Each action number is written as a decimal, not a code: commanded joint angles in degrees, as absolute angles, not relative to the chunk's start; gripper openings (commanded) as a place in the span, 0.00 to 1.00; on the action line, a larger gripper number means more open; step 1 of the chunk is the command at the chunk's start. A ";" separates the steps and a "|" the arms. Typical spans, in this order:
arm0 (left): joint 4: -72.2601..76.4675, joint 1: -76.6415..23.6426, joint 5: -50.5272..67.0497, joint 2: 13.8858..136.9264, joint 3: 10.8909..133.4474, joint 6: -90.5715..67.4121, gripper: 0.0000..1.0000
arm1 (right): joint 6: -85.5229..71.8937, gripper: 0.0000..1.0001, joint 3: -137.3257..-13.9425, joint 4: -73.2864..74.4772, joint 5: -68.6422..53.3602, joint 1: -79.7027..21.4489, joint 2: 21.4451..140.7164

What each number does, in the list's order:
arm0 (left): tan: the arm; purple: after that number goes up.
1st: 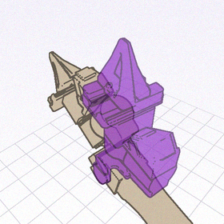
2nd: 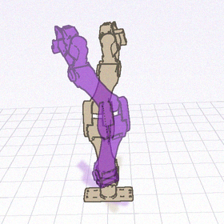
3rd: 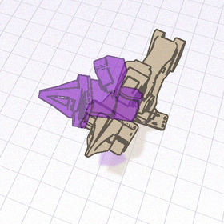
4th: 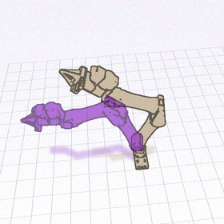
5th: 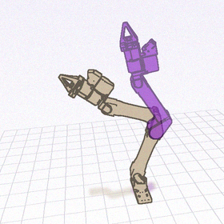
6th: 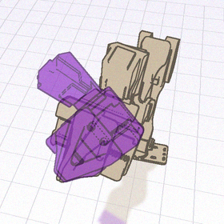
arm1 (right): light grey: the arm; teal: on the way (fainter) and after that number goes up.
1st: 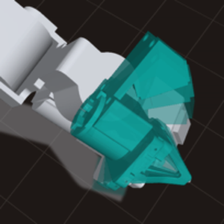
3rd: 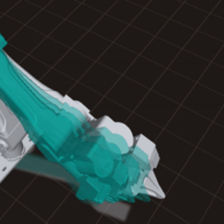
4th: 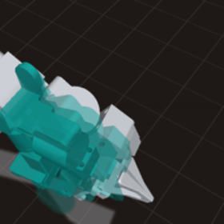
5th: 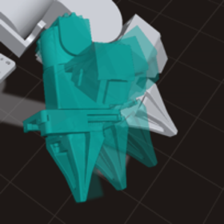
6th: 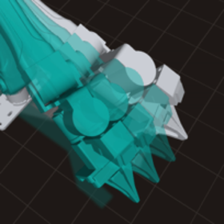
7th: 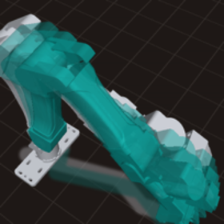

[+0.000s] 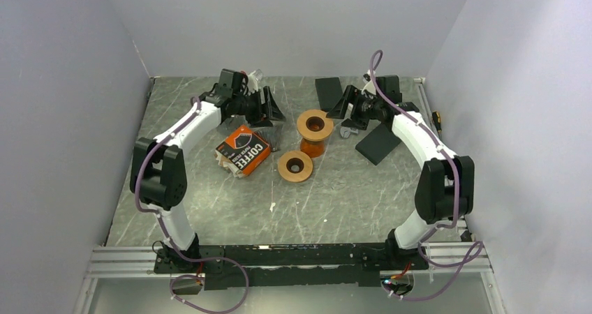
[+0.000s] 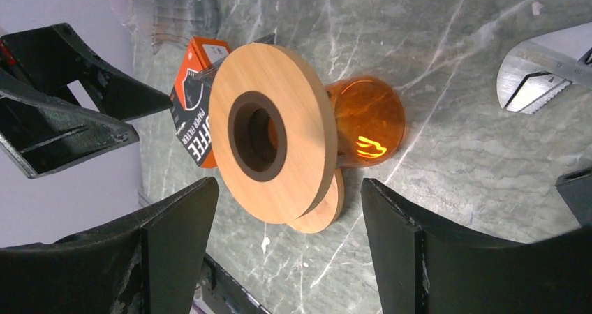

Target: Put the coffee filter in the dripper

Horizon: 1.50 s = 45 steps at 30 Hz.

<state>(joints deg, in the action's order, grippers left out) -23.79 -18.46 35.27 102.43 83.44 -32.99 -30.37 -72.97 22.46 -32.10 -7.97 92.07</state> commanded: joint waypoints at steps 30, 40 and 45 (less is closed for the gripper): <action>-44.83 -19.34 29.98 118.44 104.33 -0.82 0.66 | -28.53 0.81 -73.22 22.15 -32.01 -7.12 92.47; -46.69 -19.34 31.79 122.12 104.85 -2.19 0.45 | -28.41 0.81 -72.66 22.02 -31.39 -7.12 91.77; -45.33 -19.34 31.60 122.26 104.12 -3.08 0.42 | -28.22 0.81 -72.68 22.21 -31.35 -7.12 91.52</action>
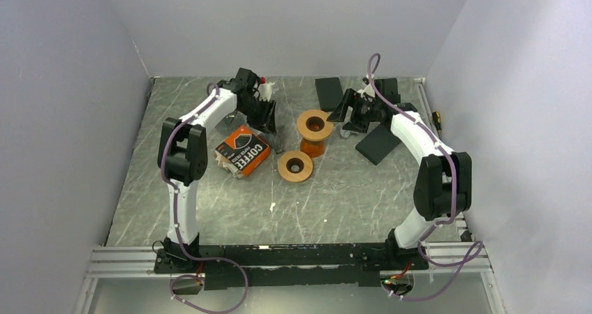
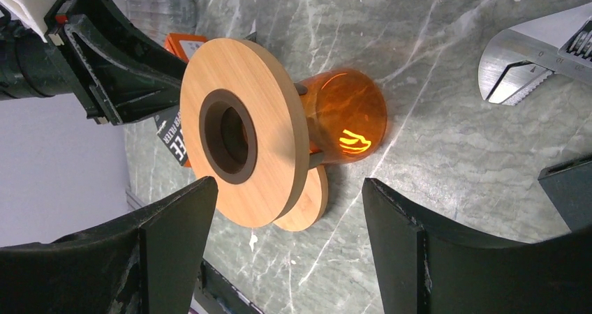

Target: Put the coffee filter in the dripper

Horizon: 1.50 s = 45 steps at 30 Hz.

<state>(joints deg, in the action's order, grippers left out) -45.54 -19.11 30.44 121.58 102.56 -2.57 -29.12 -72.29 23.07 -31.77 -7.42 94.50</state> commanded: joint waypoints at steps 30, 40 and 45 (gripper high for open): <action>-44.12 -19.34 24.55 106.56 105.28 -2.29 0.09 | -28.64 0.81 -76.69 24.59 -30.32 -7.10 87.21; -30.85 -19.34 28.64 91.32 95.63 4.23 0.00 | -28.70 0.81 -78.93 25.65 -31.35 -7.12 85.96; -22.26 -19.34 39.23 84.95 86.72 13.13 0.00 | -28.65 0.81 -79.74 26.24 -31.51 -7.12 85.55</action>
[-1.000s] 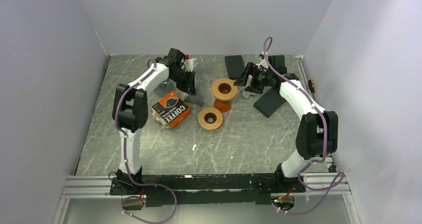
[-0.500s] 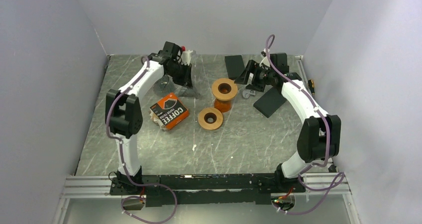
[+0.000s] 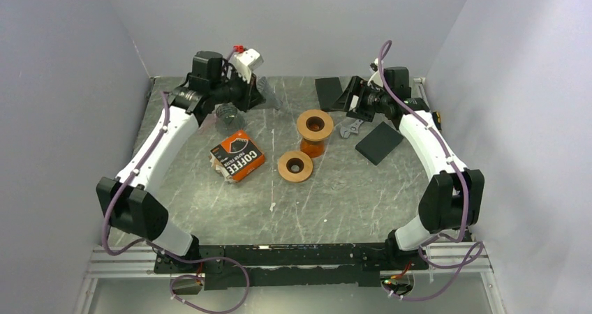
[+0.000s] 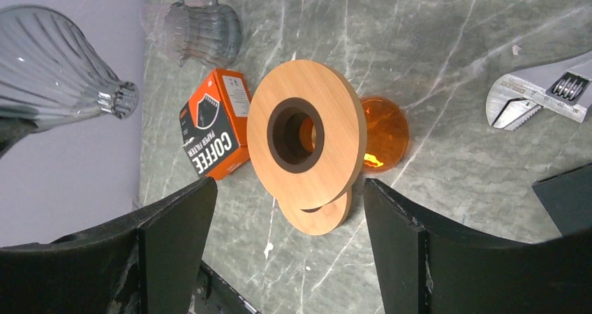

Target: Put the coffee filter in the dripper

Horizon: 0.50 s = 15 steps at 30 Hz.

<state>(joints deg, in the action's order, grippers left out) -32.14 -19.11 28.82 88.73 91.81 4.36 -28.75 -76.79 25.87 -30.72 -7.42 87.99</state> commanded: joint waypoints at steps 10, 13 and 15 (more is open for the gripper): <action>-19.30 -22.90 44.81 81.17 81.62 35.04 0.00 | -27.70 0.82 -83.33 29.00 -32.42 -7.12 85.30; -23.04 -27.11 37.85 81.91 83.16 43.00 0.00 | -27.21 0.83 -85.15 30.03 -33.63 -7.12 85.60; -24.33 -29.48 33.72 82.36 84.02 47.75 0.00 | -27.07 0.84 -86.15 30.23 -34.68 -7.11 85.74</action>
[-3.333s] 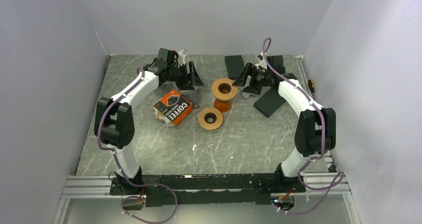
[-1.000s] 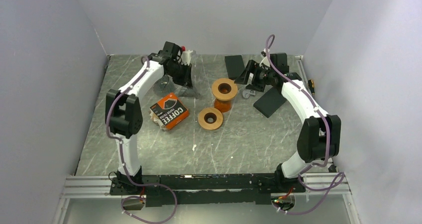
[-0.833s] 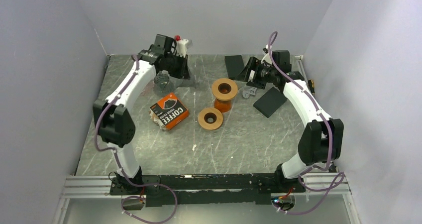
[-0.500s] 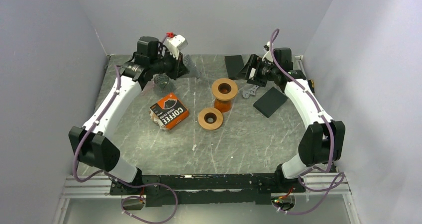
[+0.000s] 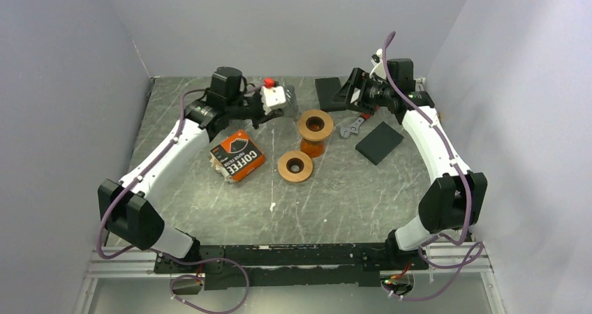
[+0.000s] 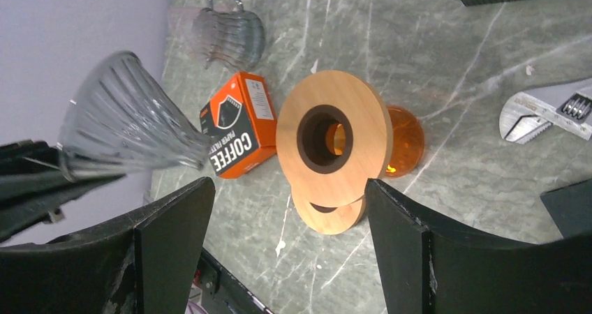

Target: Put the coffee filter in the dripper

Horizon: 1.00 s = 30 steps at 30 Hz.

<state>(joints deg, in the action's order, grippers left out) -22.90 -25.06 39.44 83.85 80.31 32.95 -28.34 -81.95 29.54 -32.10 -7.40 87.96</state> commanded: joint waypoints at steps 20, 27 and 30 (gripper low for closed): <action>-26.93 -43.93 11.19 84.78 81.61 84.22 0.00 | -20.76 0.67 -107.19 46.47 -23.02 -19.33 94.66; -27.21 -44.99 10.90 85.27 81.74 84.81 0.00 | -18.46 0.57 -110.69 50.05 -13.84 -23.41 98.01; -27.50 -45.09 10.50 85.44 81.66 85.12 0.00 | -17.35 0.46 -111.37 50.73 -11.53 -24.79 98.84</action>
<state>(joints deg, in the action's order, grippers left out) -28.80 -44.73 11.62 85.73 81.45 83.13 -19.79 -107.57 48.53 -17.65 -23.24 98.91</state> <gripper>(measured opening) 0.056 0.516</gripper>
